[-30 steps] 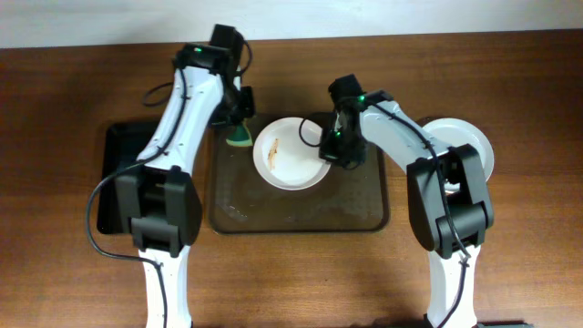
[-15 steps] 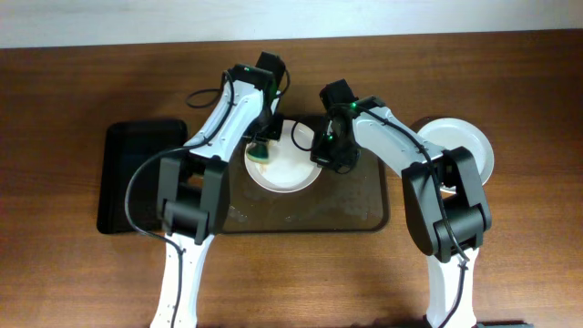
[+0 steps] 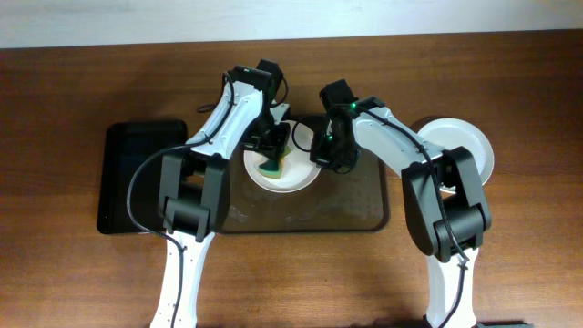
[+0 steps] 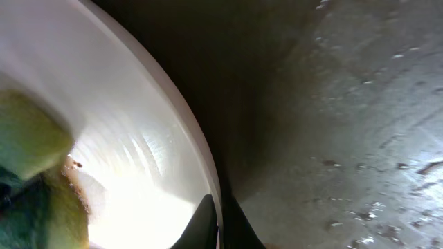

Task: Clean dirty plates on tray and stack at the side
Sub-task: 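Scrub the last plate with the sponge while the right gripper holds it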

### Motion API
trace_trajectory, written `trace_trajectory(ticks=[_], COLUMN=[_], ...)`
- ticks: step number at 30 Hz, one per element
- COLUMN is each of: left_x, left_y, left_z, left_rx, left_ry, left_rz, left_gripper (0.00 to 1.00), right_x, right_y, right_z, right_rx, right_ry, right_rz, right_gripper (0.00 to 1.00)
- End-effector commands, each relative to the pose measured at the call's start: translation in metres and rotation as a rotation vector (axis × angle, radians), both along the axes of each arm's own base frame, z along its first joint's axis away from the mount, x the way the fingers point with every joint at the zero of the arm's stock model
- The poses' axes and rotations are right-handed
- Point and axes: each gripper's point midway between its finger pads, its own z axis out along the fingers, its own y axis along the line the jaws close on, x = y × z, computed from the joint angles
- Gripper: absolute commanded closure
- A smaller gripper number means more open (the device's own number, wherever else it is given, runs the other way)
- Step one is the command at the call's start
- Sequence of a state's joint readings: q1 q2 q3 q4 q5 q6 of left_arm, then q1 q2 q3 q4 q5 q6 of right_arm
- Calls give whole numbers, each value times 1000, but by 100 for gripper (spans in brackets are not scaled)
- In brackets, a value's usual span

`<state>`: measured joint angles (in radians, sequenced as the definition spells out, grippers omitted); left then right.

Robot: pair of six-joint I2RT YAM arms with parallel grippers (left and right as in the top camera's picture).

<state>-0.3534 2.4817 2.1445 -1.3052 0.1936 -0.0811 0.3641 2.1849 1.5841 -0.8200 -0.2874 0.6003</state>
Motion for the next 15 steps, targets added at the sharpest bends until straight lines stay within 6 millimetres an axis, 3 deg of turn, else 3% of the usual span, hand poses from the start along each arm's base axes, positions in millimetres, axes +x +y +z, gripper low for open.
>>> trace_trajectory(ticks=[1, 4, 6, 8, 12, 15], left_x=[19, 33, 43, 46, 29, 13], left_y=[86, 117, 112, 91, 4, -25], left_z=[-12, -2, -2, -6, -16, -10], left_rx=[378, 574, 578, 510, 102, -88], left_ry=[-70, -177, -226, -242, -117, -19], left_rz=[138, 202, 201, 194, 140, 105], left_gripper=[99, 99, 99, 99, 99, 99], right_x=[-22, -22, -21, -21, -22, -22], right_y=[-15, -15, -15, -15, -15, -14], right_z=[-35, -35, -35, -35, -35, -35], right_rx=[-94, -94, -94, -94, -94, -90], right_ry=[80, 80, 79, 79, 78, 77], right_rz=[8, 8, 8, 8, 12, 20], right_gripper=[96, 96, 96, 96, 96, 96])
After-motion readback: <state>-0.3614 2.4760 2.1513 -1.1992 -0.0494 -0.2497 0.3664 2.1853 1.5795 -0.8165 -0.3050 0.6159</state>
